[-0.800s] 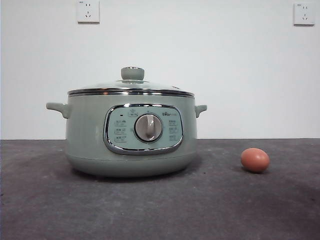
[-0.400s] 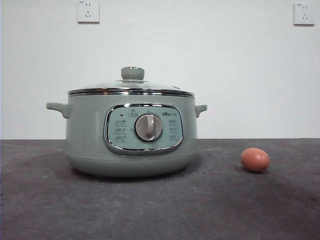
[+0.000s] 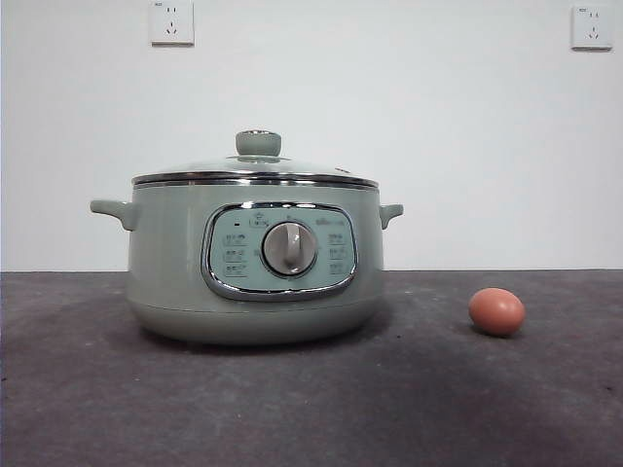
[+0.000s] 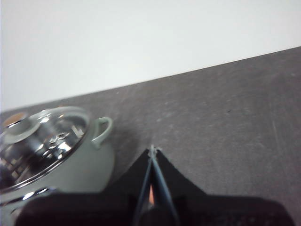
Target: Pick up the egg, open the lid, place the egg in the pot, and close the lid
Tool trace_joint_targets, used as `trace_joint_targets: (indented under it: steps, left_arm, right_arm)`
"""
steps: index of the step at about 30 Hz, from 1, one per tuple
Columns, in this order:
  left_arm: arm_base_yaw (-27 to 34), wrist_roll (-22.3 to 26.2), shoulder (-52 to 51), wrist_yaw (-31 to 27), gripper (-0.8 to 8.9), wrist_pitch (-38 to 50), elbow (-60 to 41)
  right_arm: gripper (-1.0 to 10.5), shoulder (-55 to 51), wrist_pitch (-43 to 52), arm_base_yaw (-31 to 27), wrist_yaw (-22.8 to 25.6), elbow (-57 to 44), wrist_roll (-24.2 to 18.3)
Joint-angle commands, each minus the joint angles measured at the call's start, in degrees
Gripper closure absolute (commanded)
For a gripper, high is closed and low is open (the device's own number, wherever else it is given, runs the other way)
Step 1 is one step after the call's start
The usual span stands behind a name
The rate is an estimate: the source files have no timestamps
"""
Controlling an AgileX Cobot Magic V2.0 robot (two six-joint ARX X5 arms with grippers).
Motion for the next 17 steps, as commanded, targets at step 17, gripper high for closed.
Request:
trace_joint_targets:
  steps: [17]
  left_arm:
    - [-0.07, 8.22, 14.25, 8.37, 8.18, -20.39, 26.58]
  right_arm:
    - [9.4, 20.11, -31.30, 0.02, -9.25, 33.07, -15.80]
